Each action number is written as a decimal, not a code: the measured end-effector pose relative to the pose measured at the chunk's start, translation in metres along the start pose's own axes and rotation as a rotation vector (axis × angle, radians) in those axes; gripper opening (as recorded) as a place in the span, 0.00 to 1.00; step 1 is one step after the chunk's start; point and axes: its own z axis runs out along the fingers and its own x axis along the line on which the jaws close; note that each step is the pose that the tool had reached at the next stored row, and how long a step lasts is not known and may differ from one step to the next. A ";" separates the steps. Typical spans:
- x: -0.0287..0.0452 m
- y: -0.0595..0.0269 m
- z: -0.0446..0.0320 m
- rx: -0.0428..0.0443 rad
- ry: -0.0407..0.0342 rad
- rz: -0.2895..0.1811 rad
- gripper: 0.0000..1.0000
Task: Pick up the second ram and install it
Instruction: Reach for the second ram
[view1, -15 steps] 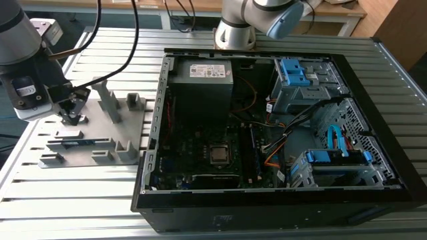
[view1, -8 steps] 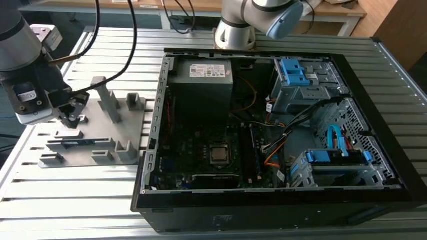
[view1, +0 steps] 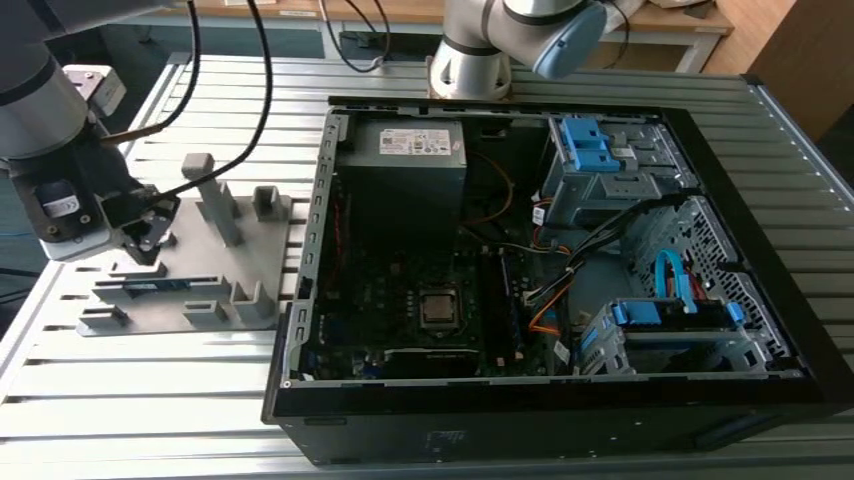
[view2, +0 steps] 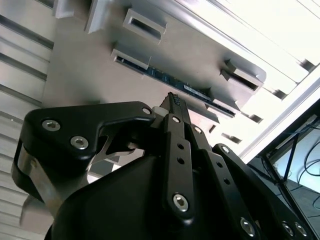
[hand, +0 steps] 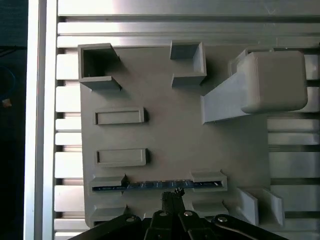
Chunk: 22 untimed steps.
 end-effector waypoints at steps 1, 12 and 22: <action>0.0009 -0.0003 0.0018 -0.0001 0.0002 -0.002 0.10; 0.0007 -0.0039 0.0217 0.0001 0.0020 -0.010 0.10; 0.0004 -0.0041 0.0264 0.0000 0.0020 -0.010 0.10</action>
